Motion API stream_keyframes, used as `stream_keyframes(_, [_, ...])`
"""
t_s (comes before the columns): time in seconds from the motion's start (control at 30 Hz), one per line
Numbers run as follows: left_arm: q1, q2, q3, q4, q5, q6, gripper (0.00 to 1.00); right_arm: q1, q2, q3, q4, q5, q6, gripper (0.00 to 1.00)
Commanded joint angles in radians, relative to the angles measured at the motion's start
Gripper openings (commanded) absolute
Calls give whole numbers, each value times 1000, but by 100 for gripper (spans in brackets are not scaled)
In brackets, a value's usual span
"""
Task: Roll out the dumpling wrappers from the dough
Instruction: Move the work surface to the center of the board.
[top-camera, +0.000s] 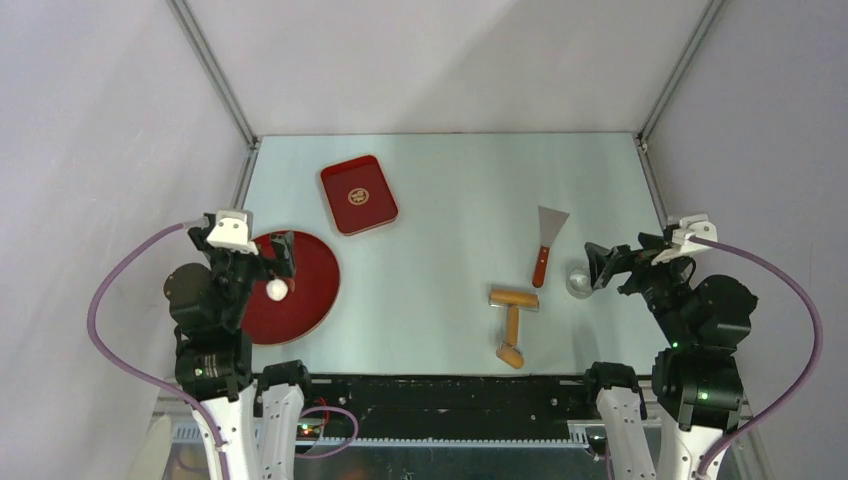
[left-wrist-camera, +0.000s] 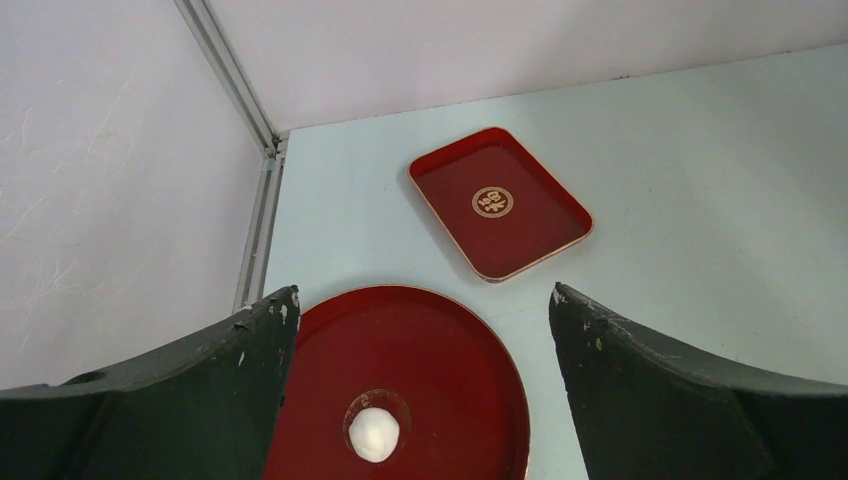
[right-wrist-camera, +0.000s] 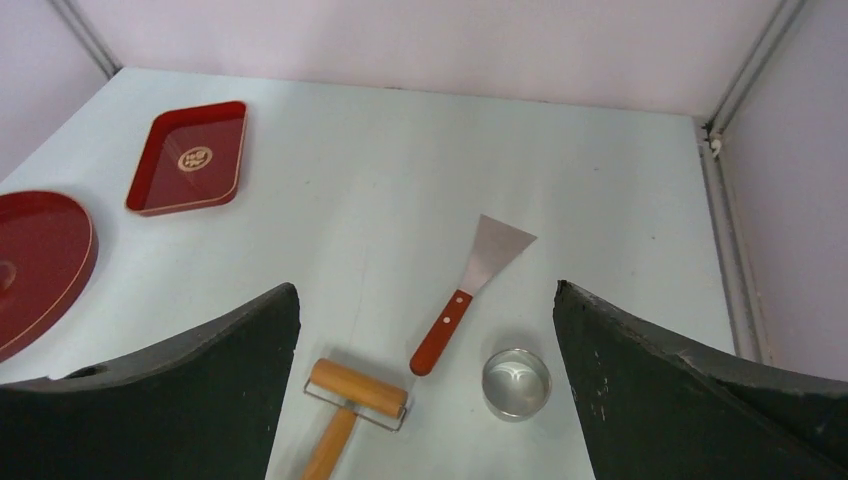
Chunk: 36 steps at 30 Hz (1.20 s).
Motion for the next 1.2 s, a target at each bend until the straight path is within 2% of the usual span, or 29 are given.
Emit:
stream_keyframes(0.0, [9, 13, 0, 14, 44, -1, 98, 7, 7, -1, 82, 88, 30, 100])
stream_keyframes(0.2, [9, 87, 39, 40, 71, 49, 98, 44, 25, -20, 92, 92, 23, 100])
stream_keyframes(0.47, [0, 234, 56, 141, -2, 43, 98, 65, 46, -80, 137, 130, -16, 100])
stream_keyframes(0.53, [-57, 300, 67, 167, -59, 27, 98, 67, 59, -95, 150, 134, -21, 100])
stream_keyframes(0.67, [-161, 478, 101, 207, -294, 40, 98, 72, 74, -124, 170, 129, -38, 100])
stream_keyframes(0.73, [-195, 613, 138, 221, -335, 29, 98, 72, 74, -134, 172, 123, -46, 100])
stream_keyframes(0.93, [-203, 955, 334, 223, -368, -118, 98, 69, 72, -157, 167, 51, -77, 100])
stream_keyframes(1.17, [-203, 1228, 481, 191, -358, -212, 98, 58, 73, -178, 165, -7, -104, 100])
